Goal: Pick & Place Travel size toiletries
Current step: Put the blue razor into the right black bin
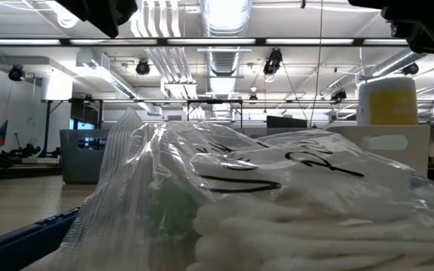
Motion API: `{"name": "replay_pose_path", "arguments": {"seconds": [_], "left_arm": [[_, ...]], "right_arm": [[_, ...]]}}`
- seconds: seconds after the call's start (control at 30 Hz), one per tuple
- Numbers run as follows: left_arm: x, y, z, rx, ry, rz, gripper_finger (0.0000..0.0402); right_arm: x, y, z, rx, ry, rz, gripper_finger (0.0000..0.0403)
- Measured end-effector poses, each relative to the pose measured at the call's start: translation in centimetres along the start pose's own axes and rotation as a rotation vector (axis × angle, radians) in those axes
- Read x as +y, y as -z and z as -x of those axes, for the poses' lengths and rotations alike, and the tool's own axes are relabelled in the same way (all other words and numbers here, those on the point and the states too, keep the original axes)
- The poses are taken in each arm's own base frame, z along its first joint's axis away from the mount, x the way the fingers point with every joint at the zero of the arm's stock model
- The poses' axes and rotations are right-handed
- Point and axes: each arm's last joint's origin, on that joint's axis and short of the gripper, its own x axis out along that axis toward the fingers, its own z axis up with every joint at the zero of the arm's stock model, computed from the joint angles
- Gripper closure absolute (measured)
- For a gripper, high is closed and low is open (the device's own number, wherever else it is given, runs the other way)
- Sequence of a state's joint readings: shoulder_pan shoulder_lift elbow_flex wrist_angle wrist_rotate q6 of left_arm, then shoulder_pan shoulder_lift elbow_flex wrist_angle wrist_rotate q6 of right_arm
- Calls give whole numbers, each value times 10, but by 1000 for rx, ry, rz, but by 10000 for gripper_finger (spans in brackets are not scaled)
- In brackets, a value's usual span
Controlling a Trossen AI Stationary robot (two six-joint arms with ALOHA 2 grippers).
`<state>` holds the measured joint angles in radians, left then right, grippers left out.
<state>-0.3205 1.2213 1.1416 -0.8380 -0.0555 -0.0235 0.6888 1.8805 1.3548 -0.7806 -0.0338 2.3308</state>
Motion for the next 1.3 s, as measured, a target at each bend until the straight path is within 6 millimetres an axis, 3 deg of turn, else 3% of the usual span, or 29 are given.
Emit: {"name": "replay_pose_path", "arguments": {"seconds": [1.3], "left_arm": [[1,0,0,1,-1,27,195]], "right_arm": [[6,-15,-14,-11,-24,-43,39]]}}
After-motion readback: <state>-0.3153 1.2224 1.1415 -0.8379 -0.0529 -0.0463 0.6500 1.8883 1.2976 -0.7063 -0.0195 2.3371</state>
